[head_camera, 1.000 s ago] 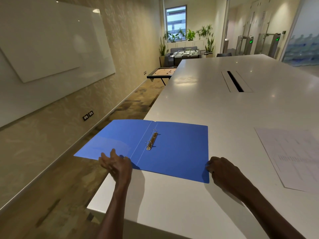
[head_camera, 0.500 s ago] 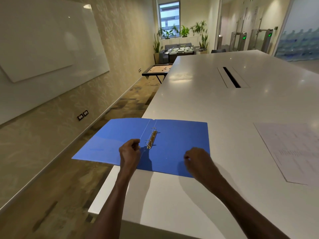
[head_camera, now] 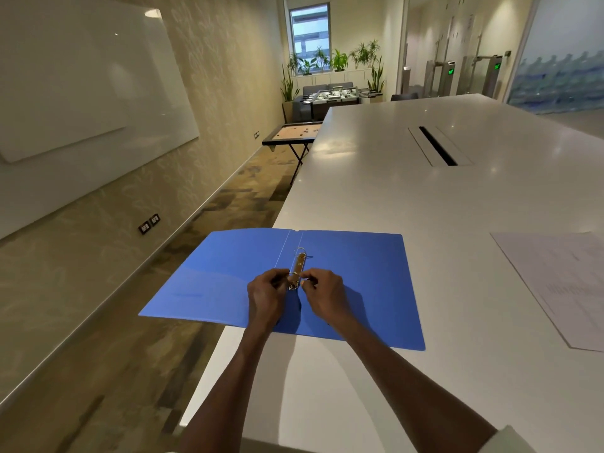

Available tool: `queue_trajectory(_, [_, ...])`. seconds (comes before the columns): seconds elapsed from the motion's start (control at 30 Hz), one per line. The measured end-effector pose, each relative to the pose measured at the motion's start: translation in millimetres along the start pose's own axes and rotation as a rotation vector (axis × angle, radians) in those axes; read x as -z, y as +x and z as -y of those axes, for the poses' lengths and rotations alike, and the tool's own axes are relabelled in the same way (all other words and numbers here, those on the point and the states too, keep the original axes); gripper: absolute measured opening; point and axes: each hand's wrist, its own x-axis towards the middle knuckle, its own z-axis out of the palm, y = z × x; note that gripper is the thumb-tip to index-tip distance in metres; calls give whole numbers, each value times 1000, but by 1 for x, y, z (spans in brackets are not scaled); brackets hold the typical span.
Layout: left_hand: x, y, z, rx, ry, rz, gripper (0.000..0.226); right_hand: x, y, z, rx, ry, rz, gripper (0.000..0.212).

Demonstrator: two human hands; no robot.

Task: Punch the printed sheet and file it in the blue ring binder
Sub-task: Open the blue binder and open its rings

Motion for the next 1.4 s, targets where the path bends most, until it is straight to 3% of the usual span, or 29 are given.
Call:
queue_trajectory(0.3, [-2, 1, -1, -31, 52, -52, 11, -11, 20, -6, -28, -127, 77, 21])
queue_trajectory(0.53, [-1, 1, -5, 32, 68, -74, 9, -13, 22, -8, 125, -328, 73, 19])
queue_trajectory(0.87, [0, 6, -6, 166, 12, -38, 8, -13, 29, -14, 85, -250, 100, 18])
queue_trajectory(1.4, [1, 11, -5, 226, 27, 11, 10, -15, 33, -17, 39, -188, 120, 19])
